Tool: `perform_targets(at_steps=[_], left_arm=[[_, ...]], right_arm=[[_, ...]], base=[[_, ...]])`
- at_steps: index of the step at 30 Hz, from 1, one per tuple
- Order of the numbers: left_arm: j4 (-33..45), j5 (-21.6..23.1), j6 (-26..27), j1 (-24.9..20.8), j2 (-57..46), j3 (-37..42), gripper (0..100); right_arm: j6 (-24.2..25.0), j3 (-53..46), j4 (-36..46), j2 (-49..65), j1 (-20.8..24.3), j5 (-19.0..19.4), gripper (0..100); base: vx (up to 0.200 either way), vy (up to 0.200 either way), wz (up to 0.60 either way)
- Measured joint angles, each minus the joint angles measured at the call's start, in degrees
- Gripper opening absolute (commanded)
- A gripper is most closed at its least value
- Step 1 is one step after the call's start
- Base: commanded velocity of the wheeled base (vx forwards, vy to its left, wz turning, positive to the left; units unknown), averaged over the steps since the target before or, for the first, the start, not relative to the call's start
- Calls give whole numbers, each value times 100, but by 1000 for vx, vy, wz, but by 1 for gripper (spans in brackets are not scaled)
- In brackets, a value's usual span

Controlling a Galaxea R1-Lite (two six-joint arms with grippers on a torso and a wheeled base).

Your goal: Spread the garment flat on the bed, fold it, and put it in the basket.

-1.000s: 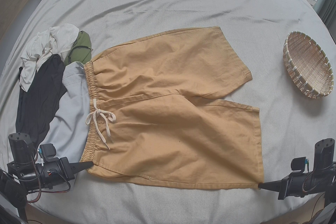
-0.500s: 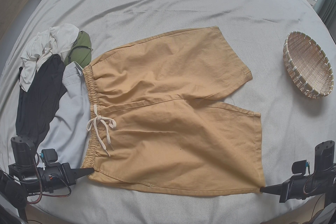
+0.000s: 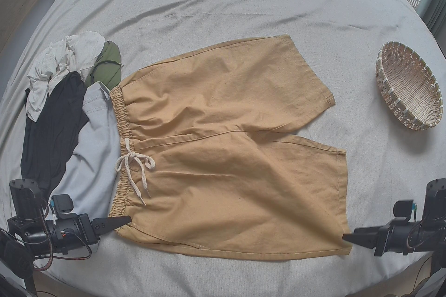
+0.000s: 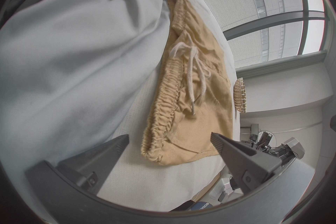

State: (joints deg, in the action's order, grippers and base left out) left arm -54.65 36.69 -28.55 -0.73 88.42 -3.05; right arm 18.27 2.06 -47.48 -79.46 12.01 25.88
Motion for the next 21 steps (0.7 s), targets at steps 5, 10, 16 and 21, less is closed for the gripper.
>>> perform_targets(at_steps=[5,10,16,21], left_arm=[[-99,-13,-11,35,-221,-67,100],[-266,-13,-16,44,-325,-65,100],[-321,0,-29,35,-374,-45,100],[-332,15,-43,32,-394,-23,100]], right_arm=[[165,496,-506,2,-206,11,100],[252,959,-794,-306,-294,9,100],[277,1261,-1486,-963,-322,-12,100],[283,1438,-1949,-1575,-335,-29,100]], base=[[0,0,0],[0,0,0],[0,0,0],[0,0,0]])
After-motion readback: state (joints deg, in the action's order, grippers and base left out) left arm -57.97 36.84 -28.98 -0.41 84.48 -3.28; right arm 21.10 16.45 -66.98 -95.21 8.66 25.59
